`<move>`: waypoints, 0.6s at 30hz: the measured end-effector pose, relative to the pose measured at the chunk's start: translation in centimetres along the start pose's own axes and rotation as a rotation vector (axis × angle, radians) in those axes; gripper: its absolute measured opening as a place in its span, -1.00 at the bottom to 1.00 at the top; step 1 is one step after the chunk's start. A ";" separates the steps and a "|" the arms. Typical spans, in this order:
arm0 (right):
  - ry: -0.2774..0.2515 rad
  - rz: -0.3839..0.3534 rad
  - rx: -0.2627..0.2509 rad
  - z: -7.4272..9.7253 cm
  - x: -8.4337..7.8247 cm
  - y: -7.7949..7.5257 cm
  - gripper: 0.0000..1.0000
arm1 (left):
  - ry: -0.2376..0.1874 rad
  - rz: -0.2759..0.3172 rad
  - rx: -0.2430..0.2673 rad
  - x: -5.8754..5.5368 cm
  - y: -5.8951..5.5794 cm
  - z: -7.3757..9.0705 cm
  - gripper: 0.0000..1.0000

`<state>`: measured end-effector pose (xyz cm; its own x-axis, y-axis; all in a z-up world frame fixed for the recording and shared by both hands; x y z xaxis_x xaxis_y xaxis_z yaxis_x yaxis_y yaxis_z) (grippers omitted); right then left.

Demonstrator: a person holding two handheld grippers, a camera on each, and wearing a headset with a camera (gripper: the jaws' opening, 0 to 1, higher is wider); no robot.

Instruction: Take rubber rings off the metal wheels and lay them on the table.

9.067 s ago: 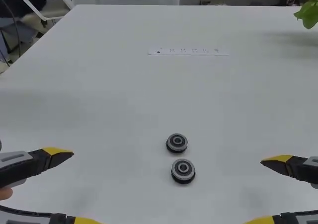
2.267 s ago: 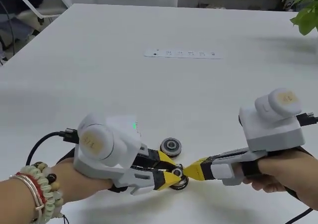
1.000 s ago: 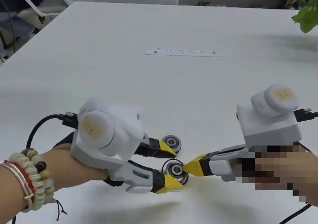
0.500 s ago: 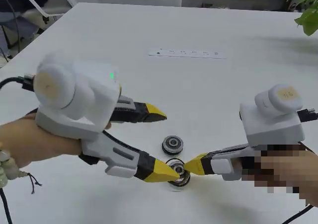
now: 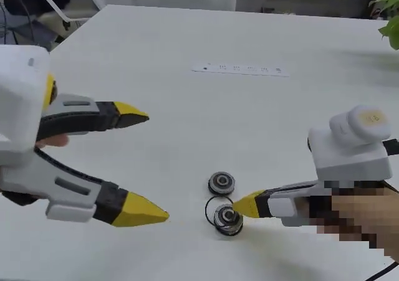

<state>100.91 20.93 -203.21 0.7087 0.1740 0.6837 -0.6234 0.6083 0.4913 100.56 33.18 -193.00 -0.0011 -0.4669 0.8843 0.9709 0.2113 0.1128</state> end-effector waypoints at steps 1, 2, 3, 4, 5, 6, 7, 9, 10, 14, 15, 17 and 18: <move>-0.003 0.002 0.000 0.0 0.1 0.0 -1.00 | -0.004 0.002 0.010 -0.1 0.1 0.4 0.63; -0.010 0.005 0.001 0.1 0.3 0.1 -1.00 | -0.007 0.006 0.020 -0.3 0.1 0.7 0.64; -0.017 0.004 0.002 0.2 0.5 0.2 -1.00 | -0.010 0.014 0.030 -0.4 0.1 1.0 0.64; -0.030 0.001 0.006 0.2 0.8 0.3 -1.00 | -0.011 0.031 0.047 -0.8 0.3 1.5 0.65; -0.037 -0.002 0.009 0.3 1.0 0.4 -1.00 | -0.012 0.040 0.056 -1.0 0.3 1.8 0.65; -0.045 -0.004 0.012 0.3 1.2 0.6 -1.00 | -0.011 0.046 0.065 -1.3 0.3 2.1 0.65; -0.048 -0.004 0.014 0.3 1.3 0.8 -1.00 | -0.007 0.052 0.071 -1.7 0.1 2.4 0.66; -0.058 0.001 0.020 0.4 1.6 1.1 -1.00 | 0.007 0.070 0.081 -2.6 -0.2 2.9 0.66; -0.064 0.001 0.024 0.4 1.7 1.2 -1.00 | 0.012 0.078 0.087 -3.0 -0.2 3.0 0.67; -0.080 0.003 0.032 0.5 2.1 1.6 -1.00 | 0.017 0.117 0.115 -4.3 -0.4 3.8 0.69; -0.084 0.005 0.033 0.5 2.3 1.8 -1.00 | 0.017 0.124 0.118 -4.5 -0.4 3.9 0.69; -0.092 0.008 0.035 0.6 2.5 2.0 -1.00 | 0.026 0.139 0.129 -5.0 -0.5 4.1 0.69; -0.095 0.007 0.037 0.6 2.6 2.0 -1.00 | 0.032 0.146 0.144 -5.3 -0.4 4.3 0.69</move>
Point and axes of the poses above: the centre of the closed fingertips' face, and the gripper's own axes: z roughly backward along the fingers, y roughly to its left, x roughly out of its top, the point moved 2 cm from there along z, roughly backward along the fingers, and after that the axes turned 2 degrees about z, right-handed, at the moved point
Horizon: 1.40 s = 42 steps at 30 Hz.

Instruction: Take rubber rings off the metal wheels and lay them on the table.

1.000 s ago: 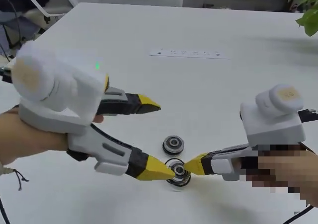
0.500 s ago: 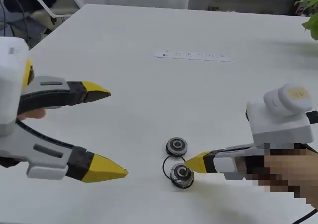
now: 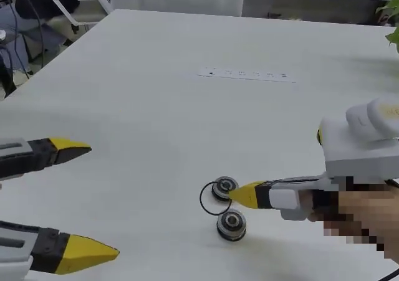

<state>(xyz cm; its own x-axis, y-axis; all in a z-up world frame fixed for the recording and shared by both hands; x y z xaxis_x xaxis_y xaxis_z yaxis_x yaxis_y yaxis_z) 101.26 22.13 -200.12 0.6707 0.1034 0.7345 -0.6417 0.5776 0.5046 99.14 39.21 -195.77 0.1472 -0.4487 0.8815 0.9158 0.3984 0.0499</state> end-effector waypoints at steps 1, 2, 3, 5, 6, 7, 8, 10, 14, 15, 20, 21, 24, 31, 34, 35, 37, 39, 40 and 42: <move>-0.004 -0.002 0.003 0.0 0.1 0.1 -1.00 | -0.001 0.004 0.010 -0.1 0.1 0.1 0.69; -0.007 -0.001 0.004 -0.1 0.3 0.2 -1.00 | -0.003 0.012 0.017 -0.2 0.2 0.2 0.69; -0.009 0.000 0.006 -0.1 0.4 0.4 -1.00 | -0.007 0.019 0.020 -0.2 0.1 0.2 0.70; -0.012 0.008 0.009 -0.2 0.5 0.7 -1.00 | -0.014 0.034 0.025 -0.3 0.1 0.2 0.70; -0.014 0.013 0.010 -0.4 0.7 0.8 -1.00 | -0.016 0.038 0.025 -0.3 0.0 0.2 0.70; -0.014 0.017 0.012 -0.4 0.7 1.0 -1.00 | -0.015 0.041 0.017 -0.5 -0.3 0.0 0.70; -0.017 0.026 0.013 -0.6 0.8 1.2 -1.00 | -0.011 0.042 0.011 -0.6 -0.5 -0.1 0.70; -0.015 0.046 0.024 -0.7 0.9 1.6 -1.00 | 0.002 0.039 0.006 -0.9 -0.7 -0.3 0.70; -0.013 0.091 0.022 -1.0 0.9 2.0 -1.00 | 0.009 0.049 0.001 -1.2 -1.0 -0.4 0.73; -0.014 0.095 0.020 -1.0 0.9 2.0 -1.00 | 0.009 0.051 -0.001 -1.2 -1.0 -0.5 0.73; -0.022 0.140 0.019 -1.6 0.9 1.9 -1.00 | 0.012 0.059 -0.006 -1.3 -1.3 -0.6 0.74; -0.018 0.159 0.018 -1.8 0.8 2.0 -1.00 | 0.013 0.060 -0.008 -1.4 -1.4 -0.6 0.74; -0.011 0.202 0.006 -2.2 0.6 2.1 -1.00 | 0.016 0.059 -0.010 -1.4 -1.5 -0.7 0.73; 0.030 0.258 0.001 -3.5 -0.9 2.1 -1.00 | 0.030 0.062 -0.005 -1.9 -1.5 -0.7 0.74; 0.057 0.278 0.000 -3.8 -1.8 2.0 -1.00 | 0.023 0.077 0.007 -1.9 -1.2 -0.6 0.74; 0.068 0.293 -0.006 -3.9 -2.1 1.9 -1.00 | 0.023 0.081 0.008 -1.9 -1.2 -0.6 0.74; 0.076 0.325 -0.016 -4.2 -2.3 1.7 -1.00 | 0.025 0.082 0.008 -2.0 -1.2 -0.6 0.74; 0.084 0.348 -0.025 -4.4 -2.5 1.4 -1.00 | 0.025 0.083 0.007 -2.0 -1.3 -0.6 0.74; 0.084 0.356 -0.029 -4.4 -2.6 1.3 -1.00 | 0.024 0.085 0.007 -2.0 -1.3 -0.6 0.74; 0.075 0.365 -0.036 -4.4 -2.5 1.2 -1.00 | 0.022 0.086 0.008 -2.0 -1.3 -0.6 0.73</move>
Point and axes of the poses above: the centre of the closed fingertips' face, and the gripper's own axes: z roughly backward along the fingers, y roughly to its left, x roughly out of its top, the point moved 2 cm from there along z, roughly backward along the fingers, and after that the axes turned 2 degrees about z, right-handed, at the moved point
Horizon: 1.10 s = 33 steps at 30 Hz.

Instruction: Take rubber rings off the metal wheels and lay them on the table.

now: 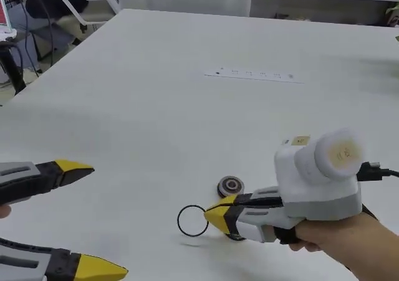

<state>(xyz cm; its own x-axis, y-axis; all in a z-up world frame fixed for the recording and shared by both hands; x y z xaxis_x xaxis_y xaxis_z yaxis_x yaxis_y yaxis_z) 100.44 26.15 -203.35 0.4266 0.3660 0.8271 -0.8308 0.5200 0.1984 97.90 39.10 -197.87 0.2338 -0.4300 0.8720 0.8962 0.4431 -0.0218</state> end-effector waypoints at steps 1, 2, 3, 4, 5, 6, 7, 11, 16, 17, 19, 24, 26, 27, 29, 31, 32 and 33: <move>-0.006 0.007 -0.005 0.0 0.0 -0.1 -1.00 | -0.001 0.001 0.000 0.0 0.0 0.0 0.73; -0.007 0.010 -0.006 -0.1 0.0 -0.1 -1.00 | -0.003 0.004 0.000 0.0 0.0 0.0 0.73; -0.006 0.011 -0.006 -0.1 -0.1 -0.2 -1.00 | -0.004 0.005 0.000 0.0 0.0 0.0 0.73; -0.002 0.013 -0.009 -0.2 -0.2 -0.2 -1.00 | -0.004 0.007 0.001 0.0 0.0 0.0 0.73; 0.000 0.015 -0.013 -0.3 -0.3 -0.3 -1.00 | -0.005 0.007 0.001 0.0 0.0 0.0 0.73; 0.003 0.017 -0.017 -0.3 -0.4 -0.4 -1.00 | -0.005 0.007 0.001 0.0 0.0 0.0 0.73; 0.004 0.018 -0.019 -0.4 -0.4 -0.5 -1.00 | -0.005 0.007 0.000 0.0 0.0 0.0 0.73; 0.016 0.049 -0.035 -0.5 -0.7 -0.7 -1.00 | -0.002 0.006 -0.002 0.0 -0.1 0.0 0.73; 0.025 0.048 -0.045 -0.5 -0.8 -1.0 -0.91 | -0.001 0.006 -0.003 0.0 -0.1 -0.1 0.72; 0.028 0.053 -0.047 -0.4 -0.8 -1.1 -0.90 | -0.001 0.005 -0.003 0.0 -0.1 -0.1 0.72; 0.030 0.051 -0.054 -0.3 -0.8 -1.4 -0.88 | -0.002 0.005 -0.002 0.0 -0.1 -0.1 0.72; 0.010 0.017 -0.061 0.2 -0.3 -1.9 -0.87 | -0.002 0.006 -0.001 0.0 -0.1 0.0 0.72; 0.002 0.018 -0.069 0.6 0.0 -2.0 -0.86 | -0.003 0.005 -0.002 0.0 -0.1 -0.1 0.72; -0.004 0.019 -0.073 0.7 0.1 -2.2 -0.86 | -0.002 0.006 -0.002 0.0 -0.1 -0.1 0.72; -0.017 0.016 -0.066 1.0 0.5 -2.3 -0.84 | 0.001 0.004 -0.005 0.0 -0.1 -0.1 0.72; -0.027 0.015 -0.053 1.4 0.7 -2.3 -0.80 | 0.004 0.002 -0.009 -0.1 -0.2 -0.1 0.72; -0.031 0.018 -0.053 1.6 0.9 -2.3 -0.79 | 0.005 0.001 -0.011 -0.1 -0.2 -0.1 0.72; -0.037 0.025 -0.054 1.8 1.0 -2.3 -0.79 | 0.007 0.000 -0.013 -0.1 -0.2 -0.2 0.72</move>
Point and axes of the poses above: the centre of the closed fingertips' face, and the gripper's own axes: z roughly backward along the fingers, y roughly to its left, x roughly out of its top, the point moved 2 cm from there along z, roughly backward along the fingers, and after that the axes turned 2 degrees about z, right-handed, at the moved point
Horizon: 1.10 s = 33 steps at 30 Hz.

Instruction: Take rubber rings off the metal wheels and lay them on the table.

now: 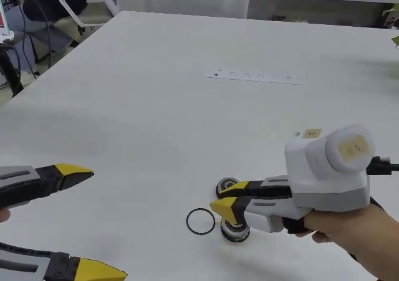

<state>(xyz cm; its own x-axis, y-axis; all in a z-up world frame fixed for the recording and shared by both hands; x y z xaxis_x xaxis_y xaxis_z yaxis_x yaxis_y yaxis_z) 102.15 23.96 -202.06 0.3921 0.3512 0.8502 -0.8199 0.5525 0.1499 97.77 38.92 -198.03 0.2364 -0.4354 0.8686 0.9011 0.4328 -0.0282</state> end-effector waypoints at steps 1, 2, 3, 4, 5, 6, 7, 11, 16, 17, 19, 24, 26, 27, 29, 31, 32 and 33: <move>-0.005 0.005 -0.003 0.3 0.1 -0.1 -0.79 | 0.002 -0.001 -0.001 0.0 0.0 0.0 0.72; -0.009 0.005 -0.004 0.5 0.2 -0.3 -0.78 | 0.004 -0.003 -0.003 0.0 0.0 0.0 0.72; -0.018 0.005 -0.005 0.7 0.4 -0.5 -0.76 | 0.006 -0.005 -0.005 0.0 0.0 0.0 0.73; -0.020 0.009 -0.004 0.9 0.5 -0.6 -0.75 | 0.009 -0.009 -0.010 0.0 -0.1 0.0 0.73; -0.022 0.013 -0.002 1.2 0.6 -0.7 -0.75 | 0.010 -0.011 -0.011 0.0 -0.1 0.0 0.73; -0.023 0.022 0.004 1.6 0.7 -0.8 -0.75 | 0.020 -0.022 -0.018 0.1 -0.2 0.0 0.74; -0.024 0.036 0.005 1.8 0.8 -0.9 -0.75 | 0.028 -0.032 -0.024 0.1 -0.3 0.0 0.75; -0.031 0.048 -0.008 3.1 0.6 -1.7 -0.70 | 0.032 -0.057 -0.066 1.5 -0.9 0.0 0.77; -0.031 0.027 -0.016 4.1 -0.2 -2.6 -0.71 | 0.050 -0.087 -0.088 3.0 -1.0 -0.3 0.76; -0.028 0.023 -0.015 4.2 -0.5 -2.7 -0.70 | 0.049 -0.115 -0.095 3.4 -1.1 -0.4 0.76; -0.016 0.021 -0.013 4.4 -0.8 -2.8 -0.69 | 0.047 -0.128 -0.108 4.1 -1.3 -0.7 0.77; 0.024 0.027 -0.003 4.2 -1.9 -2.7 -0.67 | 0.036 -0.177 -0.150 5.7 -1.7 -1.8 0.76; 0.043 0.021 0.012 4.0 -2.5 -2.6 -0.67 | 0.036 -0.185 -0.173 6.2 -1.9 -2.4 0.74; 0.055 0.018 0.018 3.9 -2.8 -2.5 -0.66 | 0.033 -0.192 -0.181 6.4 -2.0 -2.7 0.73; 0.076 0.019 0.023 3.8 -3.3 -2.4 -0.66 | 0.030 -0.203 -0.191 6.7 -2.0 -3.2 0.71; 0.094 0.024 0.031 3.7 -3.8 -2.2 -0.65 | 0.032 -0.218 -0.184 6.9 -1.8 -4.0 0.74; 0.109 0.029 0.036 3.6 -4.1 -2.1 -0.65 | 0.028 -0.233 -0.183 7.0 -1.8 -4.3 0.75; 0.119 0.032 0.040 3.6 -4.3 -2.1 -0.65 | 0.024 -0.240 -0.186 7.1 -1.8 -4.5 0.76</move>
<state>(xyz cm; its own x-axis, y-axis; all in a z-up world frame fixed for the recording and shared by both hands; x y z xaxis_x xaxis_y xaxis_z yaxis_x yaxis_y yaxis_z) 100.65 18.60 -204.18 0.4104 0.4562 0.7896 -0.8478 0.5098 0.1462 99.46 31.46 -194.03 0.0148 -0.5269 0.8498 0.9829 0.1638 0.0845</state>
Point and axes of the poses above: the centre of the closed fingertips' face, and the gripper's own axes: z roughly backward along the fingers, y roughly to its left, x roughly out of its top, the point moved 2 cm from there along z, roughly backward along the fingers, and after that the axes turned 2 degrees about z, right-handed, at the moved point
